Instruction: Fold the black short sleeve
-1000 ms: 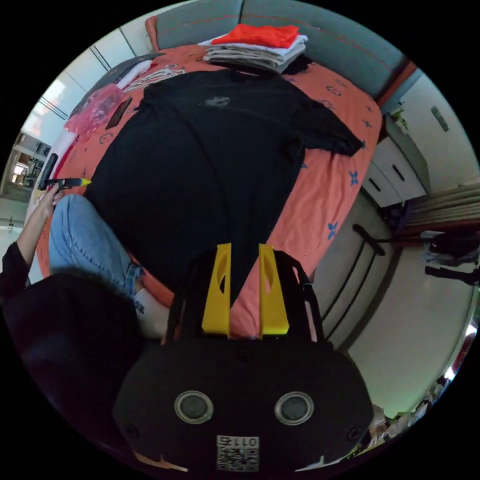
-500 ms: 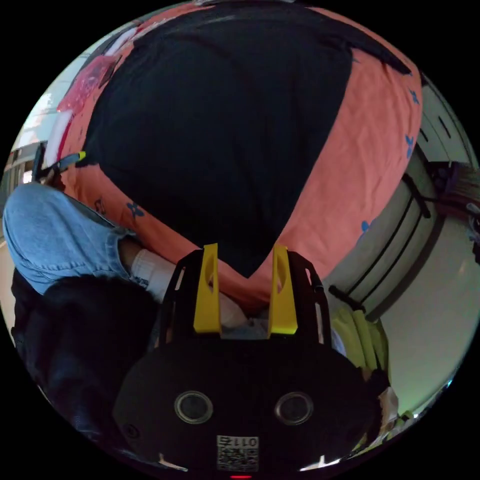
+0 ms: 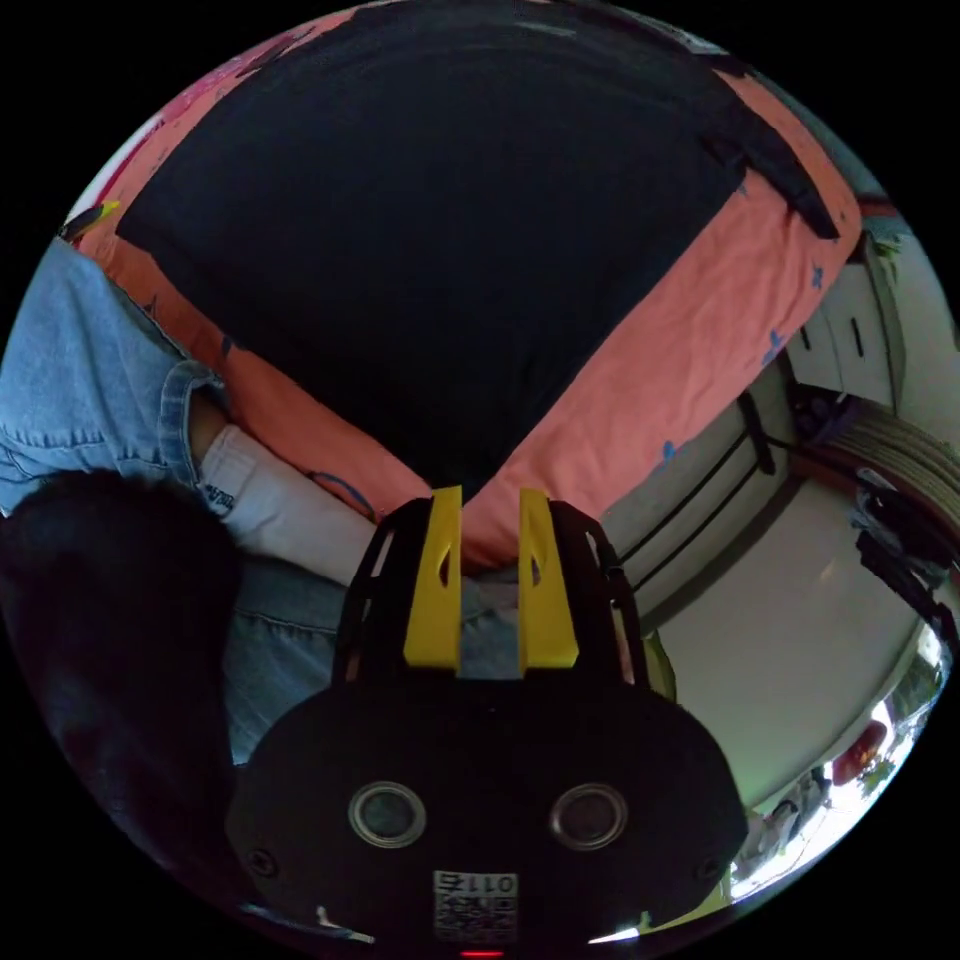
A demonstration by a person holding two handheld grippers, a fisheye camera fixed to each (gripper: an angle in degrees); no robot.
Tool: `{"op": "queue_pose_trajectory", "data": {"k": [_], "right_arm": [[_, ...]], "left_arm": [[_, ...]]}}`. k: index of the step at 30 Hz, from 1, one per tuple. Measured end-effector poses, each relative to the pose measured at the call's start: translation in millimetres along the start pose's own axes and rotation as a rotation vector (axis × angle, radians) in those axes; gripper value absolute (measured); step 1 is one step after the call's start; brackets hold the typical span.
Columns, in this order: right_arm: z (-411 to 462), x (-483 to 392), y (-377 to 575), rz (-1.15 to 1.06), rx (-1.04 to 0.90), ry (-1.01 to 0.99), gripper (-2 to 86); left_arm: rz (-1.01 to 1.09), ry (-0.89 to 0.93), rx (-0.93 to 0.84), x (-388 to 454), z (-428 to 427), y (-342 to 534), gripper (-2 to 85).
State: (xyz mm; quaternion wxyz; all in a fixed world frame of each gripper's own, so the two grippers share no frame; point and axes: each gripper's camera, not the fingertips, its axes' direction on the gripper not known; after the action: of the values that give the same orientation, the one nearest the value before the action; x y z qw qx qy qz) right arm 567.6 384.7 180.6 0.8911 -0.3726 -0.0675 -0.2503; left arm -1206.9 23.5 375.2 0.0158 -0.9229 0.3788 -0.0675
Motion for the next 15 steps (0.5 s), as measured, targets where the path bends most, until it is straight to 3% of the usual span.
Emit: {"op": "queue_pose_trajectory", "data": {"k": [5,9,15], "right_arm": [[-41.5,23.8,50.3,0.113,0.226,0.041,3.2],[-93.6,67.2,83.0,0.237,0.417,0.01,3.2],[-116.4,177.7,96.1,0.457,0.694,-0.284,5.6]], "left_arm": [[0.223,0.005,0.151,88.1,38.4,-33.7,2.1],[0.432,0.071,0.173,172.0,75.1,-71.8,2.4],[0.695,0.045,0.08,338.1,191.1,-145.6,5.3]]}}
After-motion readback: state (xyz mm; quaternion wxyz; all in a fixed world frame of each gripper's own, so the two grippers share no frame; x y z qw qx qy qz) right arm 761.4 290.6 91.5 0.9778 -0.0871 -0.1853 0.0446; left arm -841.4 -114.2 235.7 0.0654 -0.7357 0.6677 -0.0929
